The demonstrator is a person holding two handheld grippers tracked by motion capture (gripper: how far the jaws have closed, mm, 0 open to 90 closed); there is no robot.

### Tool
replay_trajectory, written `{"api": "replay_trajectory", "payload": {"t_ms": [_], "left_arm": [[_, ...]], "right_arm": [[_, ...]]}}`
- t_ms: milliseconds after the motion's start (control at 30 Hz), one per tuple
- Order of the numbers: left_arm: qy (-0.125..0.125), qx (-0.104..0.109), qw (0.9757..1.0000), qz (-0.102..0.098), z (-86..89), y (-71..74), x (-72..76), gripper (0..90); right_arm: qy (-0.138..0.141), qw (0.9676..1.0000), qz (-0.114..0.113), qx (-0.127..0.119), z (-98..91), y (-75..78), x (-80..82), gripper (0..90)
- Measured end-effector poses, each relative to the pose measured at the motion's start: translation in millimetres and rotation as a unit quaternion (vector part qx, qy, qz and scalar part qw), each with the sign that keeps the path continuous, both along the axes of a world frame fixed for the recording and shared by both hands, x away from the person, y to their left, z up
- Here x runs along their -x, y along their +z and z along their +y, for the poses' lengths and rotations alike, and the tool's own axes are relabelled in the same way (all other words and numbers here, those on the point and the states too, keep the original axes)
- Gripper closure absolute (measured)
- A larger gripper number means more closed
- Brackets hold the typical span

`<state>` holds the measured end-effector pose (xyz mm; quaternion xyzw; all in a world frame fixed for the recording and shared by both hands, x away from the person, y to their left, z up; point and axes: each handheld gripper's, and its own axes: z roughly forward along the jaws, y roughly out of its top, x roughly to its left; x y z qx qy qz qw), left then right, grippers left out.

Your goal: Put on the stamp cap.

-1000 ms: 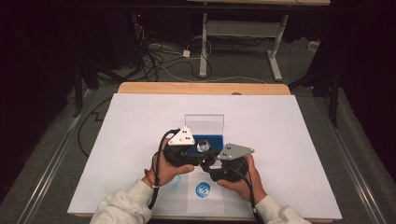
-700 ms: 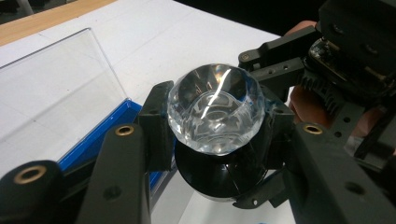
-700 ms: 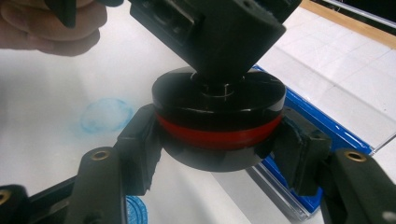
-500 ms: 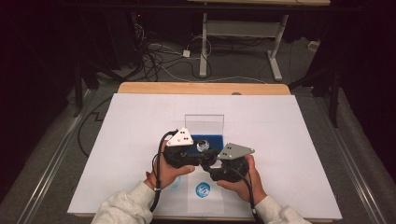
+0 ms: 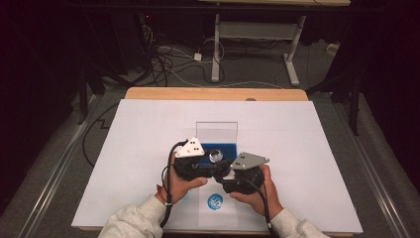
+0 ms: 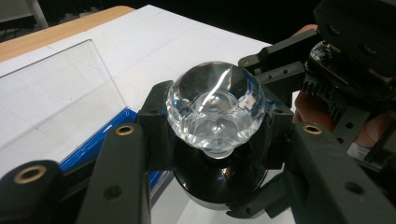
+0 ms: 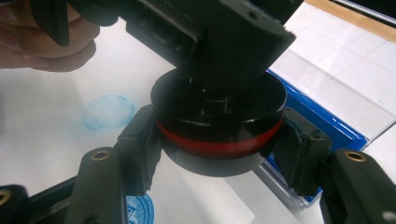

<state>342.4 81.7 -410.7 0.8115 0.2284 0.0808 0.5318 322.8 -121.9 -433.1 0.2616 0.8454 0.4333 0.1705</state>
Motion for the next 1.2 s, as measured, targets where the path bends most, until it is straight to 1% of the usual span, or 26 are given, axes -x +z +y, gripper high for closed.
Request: {"api": "replay_trajectory", "payload": {"t_ms": [33, 67, 133, 167, 200, 233, 267, 300, 333, 367, 400, 433, 467, 500, 533, 567, 600, 633, 667, 733, 767, 800, 867, 967, 1033, 1200], "left_arm": [[0.0, 0.0, 1.0, -0.002, -0.3, 0.1, 0.8, 54.8], [0.003, 0.003, 1.0, -0.002, -0.6, -0.1, 1.5, 54.8], [0.007, 0.003, 1.0, 0.0, -1.8, -1.7, 2.7, 54.8], [0.007, 0.002, 1.0, 0.002, -2.6, -3.2, 2.7, 54.8], [0.004, -0.001, 1.0, 0.005, -3.3, -4.2, 1.9, 54.8], [0.003, 0.0, 1.0, 0.009, -3.6, -5.1, 1.1, 54.9], [0.001, 0.003, 0.9999, 0.012, -3.8, -6.1, 0.6, 54.9], [-0.012, 0.004, 0.9996, 0.023, -4.7, -6.7, -0.4, 55.0], [-0.033, 0.006, 0.999, 0.03, -6.9, -8.4, 0.2, 56.6], [-0.01, -0.009, 0.9999, 0.0, -9.3, -8.1, 5.1, 66.4], [-0.009, -0.018, 0.9998, -0.009, -10.9, -5.9, 6.6, 69.6], [-0.013, -0.022, 0.9996, -0.013, -10.7, -2.7, 6.5, 69.6], [-0.021, -0.019, 0.9996, -0.007, -8.9, -0.6, 5.0, 69.7], [-0.027, -0.009, 0.9996, -0.003, -6.5, 0.8, 3.6, 69.6], [-0.029, -0.006, 0.9996, 0.001, -5.4, 1.7, 2.9, 69.6], [-0.027, -0.015, 0.9995, -0.002, -6.6, 2.0, 4.0, 69.6], [-0.025, -0.024, 0.9994, -0.006, -8.3, 2.1, 5.5, 69.6], [-0.025, -0.029, 0.9992, -0.007, -9.1, 2.0, 5.9, 69.6], [-0.027, -0.03, 0.9992, -0.006, -9.1, 1.9, 5.5, 69.6], [-0.029, -0.022, 0.9993, 0.0, -7.4, 1.6, 4.1, 69.5], [-0.032, -0.02, 0.9993, 0.003, -6.5, 1.8, 3.4, 69.4], [-0.035, -0.022, 0.9991, 0.003, -6.0, 1.7, 3.3, 69.4], [-0.039, -0.025, 0.9989, 0.002, -4.9, 1.7, 3.0, 69.4], [-0.038, -0.027, 0.9989, -0.001, -4.5, 2.0, 3.3, 69.5], [-0.04, -0.031, 0.9987, -0.007, -5.1, 2.1, 4.1, 70.1], [-0.04, -0.025, 0.9988, -0.01, -4.3, 1.8, 3.3, 70.7]], "right_arm": [[0.001, 1.0, -0.004, 0.0, -0.1, 0.1, 0.2, 39.2], [0.001, 1.0, -0.002, -0.002, 0.1, 0.2, 0.4, 39.2], [-0.005, 1.0, -0.005, -0.001, 0.1, 0.7, 0.9, 39.2], [-0.004, 1.0, 0.001, 0.002, 0.1, 0.5, 0.1, 39.2], [-0.005, 1.0, 0.0, 0.008, 0.2, -0.5, 0.1, 39.2], [-0.007, 0.9999, -0.002, 0.011, 0.4, -1.9, 0.1, 39.1], [-0.007, 0.9999, 0.003, 0.009, 0.4, -2.7, -0.4, 39.2], [-0.008, 0.9999, 0.001, 0.011, 0.2, -2.8, -0.8, 39.2], [-0.009, 0.9998, -0.006, 0.02, 0.5, -2.7, -0.6, 39.2], [-0.002, 1.0, 0.004, 0.002, -0.5, -1.8, -1.4, 39.2], [0.0, 0.9998, 0.014, -0.015, -2.6, -1.4, -2.9, 39.2], [0.003, 0.9999, 0.008, -0.011, -2.8, -0.4, -2.8, 39.2], [0.008, 0.9998, 0.01, -0.015, -3.5, 1.7, -3.5, 39.2], [0.015, 0.9997, 0.015, -0.013, -4.5, 4.6, -4.3, 39.2], [0.014, 0.9998, 0.005, -0.014, -4.7, 5.9, -2.4, 39.2], [0.012, 0.9998, 0.0, -0.014, -4.3, 6.2, -1.2, 39.2], [0.014, 0.9998, 0.004, -0.014, -4.2, 5.5, -1.6, 39.2], [0.015, 0.9997, 0.008, -0.017, -4.4, 4.1, -2.0, 39.1], [0.016, 0.9997, 0.005, -0.017, -4.8, 2.8, -2.0, 39.1], [0.016, 0.9997, 0.008, -0.018, -5.2, 2.5, -1.8, 39.1], [0.016, 0.9997, 0.005, -0.02, -5.6, 2.4, -1.8, 39.1], [0.015, 0.9995, 0.008, -0.025, -5.6, 1.9, -1.3, 39.0], [0.017, 0.9995, 0.007, -0.026, -4.9, 0.3, -0.4, 39.0], [0.02, 0.9994, 0.004, -0.029, -4.4, -0.5, -1.0, 38.8], [0.018, 0.9993, 0.006, -0.032, -4.3, -1.0, -0.4, 38.7], [0.02, 0.9992, 0.003, -0.035, -5.2, -1.5, -0.4, 38.2]]}}
